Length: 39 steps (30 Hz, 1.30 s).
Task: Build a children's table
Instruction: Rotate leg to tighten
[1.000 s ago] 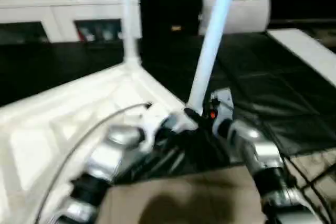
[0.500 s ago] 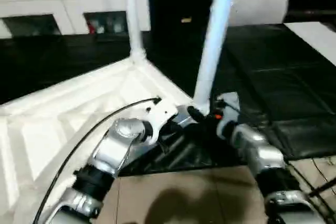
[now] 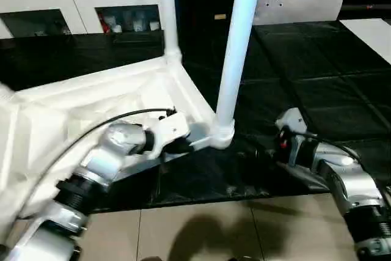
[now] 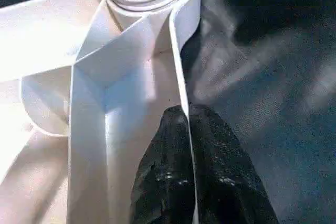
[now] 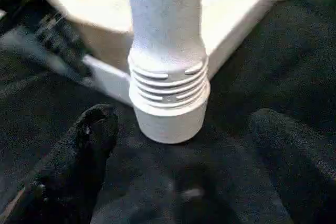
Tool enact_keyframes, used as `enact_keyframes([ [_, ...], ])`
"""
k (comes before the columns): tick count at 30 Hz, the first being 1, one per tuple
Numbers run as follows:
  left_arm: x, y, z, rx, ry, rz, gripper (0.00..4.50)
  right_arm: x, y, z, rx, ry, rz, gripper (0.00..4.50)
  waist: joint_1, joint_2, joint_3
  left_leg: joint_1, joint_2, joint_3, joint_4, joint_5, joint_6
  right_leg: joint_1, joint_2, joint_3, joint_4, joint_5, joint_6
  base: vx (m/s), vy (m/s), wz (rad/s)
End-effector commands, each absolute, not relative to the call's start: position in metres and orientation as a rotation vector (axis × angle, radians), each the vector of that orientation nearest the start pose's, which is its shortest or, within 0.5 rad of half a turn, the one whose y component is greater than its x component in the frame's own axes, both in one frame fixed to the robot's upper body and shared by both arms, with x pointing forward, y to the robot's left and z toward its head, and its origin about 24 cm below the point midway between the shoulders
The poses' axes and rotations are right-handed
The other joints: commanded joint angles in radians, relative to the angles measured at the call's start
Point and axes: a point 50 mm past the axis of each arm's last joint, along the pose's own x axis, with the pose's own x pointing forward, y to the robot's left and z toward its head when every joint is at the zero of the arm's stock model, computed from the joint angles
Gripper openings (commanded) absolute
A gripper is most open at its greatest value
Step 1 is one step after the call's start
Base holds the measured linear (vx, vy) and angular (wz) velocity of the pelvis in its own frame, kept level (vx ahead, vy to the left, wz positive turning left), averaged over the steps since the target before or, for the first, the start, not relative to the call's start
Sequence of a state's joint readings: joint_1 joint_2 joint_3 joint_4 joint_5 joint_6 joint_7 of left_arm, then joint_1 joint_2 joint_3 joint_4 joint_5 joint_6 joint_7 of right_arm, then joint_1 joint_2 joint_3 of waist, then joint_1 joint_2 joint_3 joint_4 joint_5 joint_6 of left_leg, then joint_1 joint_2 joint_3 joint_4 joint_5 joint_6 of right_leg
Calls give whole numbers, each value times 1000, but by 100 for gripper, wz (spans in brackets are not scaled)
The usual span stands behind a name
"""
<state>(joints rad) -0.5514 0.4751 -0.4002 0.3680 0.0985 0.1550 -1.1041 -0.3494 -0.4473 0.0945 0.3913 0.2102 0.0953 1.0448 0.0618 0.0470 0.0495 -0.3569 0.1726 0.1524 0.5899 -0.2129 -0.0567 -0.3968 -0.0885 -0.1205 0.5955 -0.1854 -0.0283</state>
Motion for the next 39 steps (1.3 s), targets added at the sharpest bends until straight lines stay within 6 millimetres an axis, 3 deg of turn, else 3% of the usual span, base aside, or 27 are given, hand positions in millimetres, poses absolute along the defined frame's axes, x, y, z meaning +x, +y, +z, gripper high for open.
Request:
enact_keyframes([
  [1, 290, 136, 35, 741, 606, -1426, 0, 293, -177, 58, -208, 246, 1111, 441, 6, -11, -57, -7, 59, -10, -67, -133, 105, 60, -76, 65, -75, -237, -203, 0, 0, 0],
  [5, 289, 132, 41, 769, 566, -1537, 0, 290, -167, 56, -248, 279, 1252, 416, 18, -13, -59, -3, 63, -7, -68, -136, 99, 59, -76, 66, -72, -235, -204, 0, 0, 0],
  [11, 286, 125, 46, 780, 522, -1624, 0, 292, -158, 57, -247, 281, 1322, 360, 38, -14, -67, -2, 64, -2, -60, -58, 116, 58, -78, 69, -52, -109, -237, 0, 0, 0],
  [16, 285, 123, 46, 786, 512, -1649, 0, 294, -154, 57, -244, 283, 1352, 317, 49, -16, -67, -2, 64, 0, -59, -64, 110, 58, -79, 68, -54, -144, -227, 0, 0, 0],
  [21, 285, 123, 46, 780, 511, -1658, 0, 294, -154, 56, -230, 303, 1383, 283, 50, -17, -69, -2, 64, 0, -58, -60, 104, 59, -78, 68, -53, -146, -219, 0, 0, 0],
  [27, 283, 124, 44, 732, 519, -1664, 0, 290, -154, 53, -188, 322, 1407, 272, 52, -18, -70, -3, 64, 1, -56, -54, 110, 59, -78, 67, -51, -141, -222, 0, 0, 0],
  [31, 281, 120, 44, 615, 519, -1610, 0, 285, -149, 48, -111, 335, 1397, 272, 51, -16, -68, -3, 64, 1, -57, -72, 100, 59, -78, 67, -55, -169, -219, 0, 0, 0],
  [32, 282, 116, 43, 537, 520, -1541, 0, 286, -145, 41, -87, 371, 1326, 272, 49, -17, -66, -4, 65, 1, -59, -69, 95, 61, -78, 69, -53, -167, -220, 0, 0, 0],
  [33, 284, 112, 44, 482, 510, -1484, 0, 290, -140, 35, -69, 396, 1237, 272, 44, -18, -63, -3, 65, 1, -62, -81, 86, 59, -77, 68, -55, -184, -220, 0, 0, 0],
  [35, 287, 104, 45, 403, 495, -1397, 0, 299, -132, 26, -28, 408, 1071, 272, 39, -17, -57, 2, 58, 2, -67, -139, 56, 55, -78, 68, -72, -305, -191, 0, 0, 0],
  [37, 288, 94, 47, 345, 483, -1341, 0, 309, -124, 22, 36, 400, 909, 272, 17, -20, -50, 5, 55, -6, -76, -232, 4, 54, -81, 64, -88, -477, -134, -26, -1, -5],
  [38, 288, 88, 47, 321, 476, -1321, 0, 314, -121, 20, 65, 399, 838, 272, 9, -23, -47, -1, 52, -9, -79, -250, -1, 57, -78, 60, -93, -512, -113, -53, -2, -9],
  [39, 289, 82, 48, 295, 475, -1302, 0, 318, -117, 19, 93, 403, 772, 272, -4, -21, -48, 6, 52, -12, -79, -287, -11, 52, -79, 56, -101, -553, -89, -50, 16, -12],
])
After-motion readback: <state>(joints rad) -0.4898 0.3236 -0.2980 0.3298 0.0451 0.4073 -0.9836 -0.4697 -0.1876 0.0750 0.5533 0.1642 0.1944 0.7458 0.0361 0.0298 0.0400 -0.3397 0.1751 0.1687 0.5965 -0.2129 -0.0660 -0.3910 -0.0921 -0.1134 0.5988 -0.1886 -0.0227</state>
